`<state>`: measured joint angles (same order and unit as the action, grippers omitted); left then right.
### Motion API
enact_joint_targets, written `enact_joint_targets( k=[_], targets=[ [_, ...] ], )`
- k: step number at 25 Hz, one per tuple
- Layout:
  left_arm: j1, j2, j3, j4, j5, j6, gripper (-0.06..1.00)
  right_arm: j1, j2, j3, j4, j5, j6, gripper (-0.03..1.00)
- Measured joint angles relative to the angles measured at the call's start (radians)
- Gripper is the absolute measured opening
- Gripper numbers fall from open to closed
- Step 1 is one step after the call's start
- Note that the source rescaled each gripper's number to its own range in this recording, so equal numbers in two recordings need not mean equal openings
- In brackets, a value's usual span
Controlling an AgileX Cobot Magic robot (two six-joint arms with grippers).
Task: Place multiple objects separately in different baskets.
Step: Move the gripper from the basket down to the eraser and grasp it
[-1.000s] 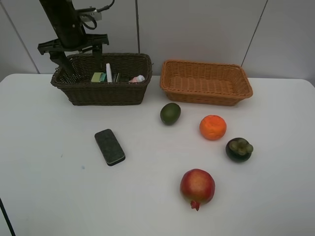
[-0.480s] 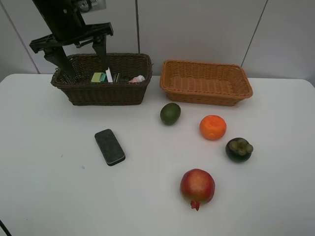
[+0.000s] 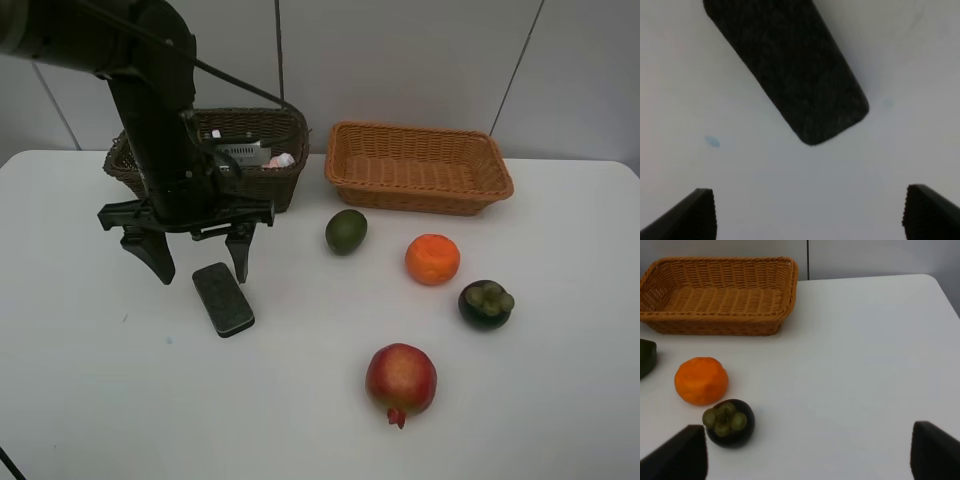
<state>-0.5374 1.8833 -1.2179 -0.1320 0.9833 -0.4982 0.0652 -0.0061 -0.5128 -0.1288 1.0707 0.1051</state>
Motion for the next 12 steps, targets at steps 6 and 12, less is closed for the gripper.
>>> enact_joint_targets(
  k=[6,12],
  targets=[
    [0.000,-0.001,0.140,0.054,-0.288,-0.147,0.90,0.000,0.000,0.000,0.000,0.000,0.000,0.71],
    [0.000,0.006,0.181,0.067,-0.472,-0.271,0.90,0.000,0.000,0.000,0.000,0.000,0.000,0.71]
  ],
)
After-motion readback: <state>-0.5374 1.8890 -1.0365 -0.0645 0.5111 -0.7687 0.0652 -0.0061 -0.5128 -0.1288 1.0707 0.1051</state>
